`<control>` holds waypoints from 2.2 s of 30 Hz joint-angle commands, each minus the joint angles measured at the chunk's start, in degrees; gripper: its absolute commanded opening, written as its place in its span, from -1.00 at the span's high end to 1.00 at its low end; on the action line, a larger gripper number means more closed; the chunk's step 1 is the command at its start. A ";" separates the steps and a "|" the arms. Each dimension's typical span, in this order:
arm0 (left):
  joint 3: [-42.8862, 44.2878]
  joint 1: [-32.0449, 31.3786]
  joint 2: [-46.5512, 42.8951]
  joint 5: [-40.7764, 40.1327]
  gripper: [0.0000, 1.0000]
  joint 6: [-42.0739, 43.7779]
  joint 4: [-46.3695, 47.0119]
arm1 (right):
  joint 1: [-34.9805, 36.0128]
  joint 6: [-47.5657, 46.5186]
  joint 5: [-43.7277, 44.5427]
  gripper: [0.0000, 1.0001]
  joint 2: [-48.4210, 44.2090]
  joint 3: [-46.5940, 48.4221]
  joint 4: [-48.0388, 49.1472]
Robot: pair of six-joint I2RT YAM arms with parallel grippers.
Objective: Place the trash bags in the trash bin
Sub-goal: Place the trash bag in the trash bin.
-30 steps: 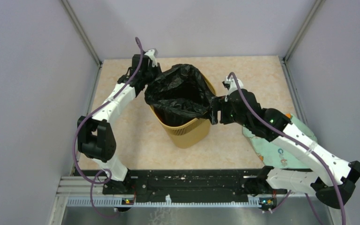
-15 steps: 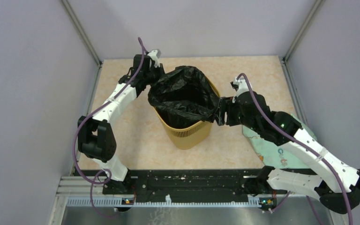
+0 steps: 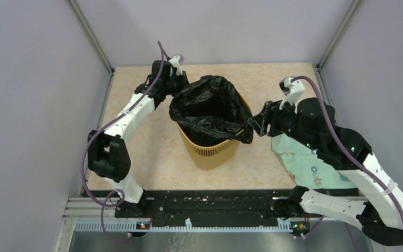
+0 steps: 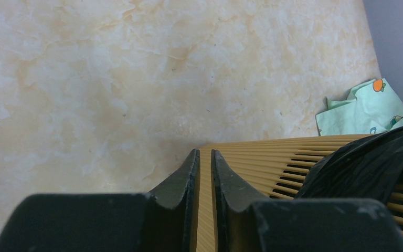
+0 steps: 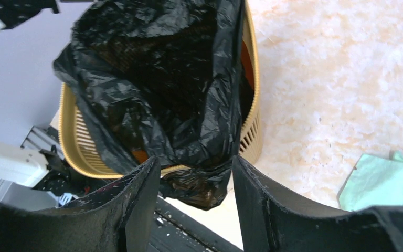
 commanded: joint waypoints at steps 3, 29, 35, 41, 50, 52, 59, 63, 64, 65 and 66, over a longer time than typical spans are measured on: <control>2.80 -1.15 -0.62 1.52 0.62 -0.60 2.08 | 0.40 -5.83 -6.26 -0.06 1.77 5.25 -1.09; 2.89 -1.60 -0.02 0.70 0.61 -0.52 1.97 | 9.83 -13.93 -15.92 0.07 23.92 17.06 0.39; 2.84 -1.60 0.08 0.57 0.61 -0.51 1.97 | 9.81 -14.25 -17.38 0.07 25.72 17.60 0.49; 2.83 -1.56 0.09 0.56 0.61 -0.40 2.06 | 10.40 -13.61 -19.28 0.25 25.87 17.66 0.73; 2.54 -1.60 -0.31 0.68 0.61 -0.50 2.22 | 12.88 -11.49 -20.88 1.00 23.92 17.82 1.58; 2.47 -1.52 -0.36 0.60 0.61 -0.51 2.20 | 13.33 -11.00 -20.89 1.00 23.36 17.41 1.72; 2.28 -1.60 -0.35 0.37 0.62 -0.60 2.31 | 14.33 -9.46 -21.63 1.00 20.39 14.41 3.32; 2.24 -1.60 -0.42 0.27 0.62 -0.60 2.29 | 15.16 -9.13 -22.17 1.00 19.91 14.39 3.54; 2.16 -1.59 -0.40 0.27 0.62 -0.60 2.27 | 15.51 -9.22 -21.99 1.00 19.93 14.44 3.42; 2.12 -1.59 -0.34 0.31 0.62 -0.60 2.24 | 15.64 -9.28 -21.73 0.94 19.90 14.40 3.19; 2.10 -1.58 -0.36 0.27 0.62 -0.65 2.28 | 15.70 -9.34 -21.61 0.86 19.91 14.30 3.13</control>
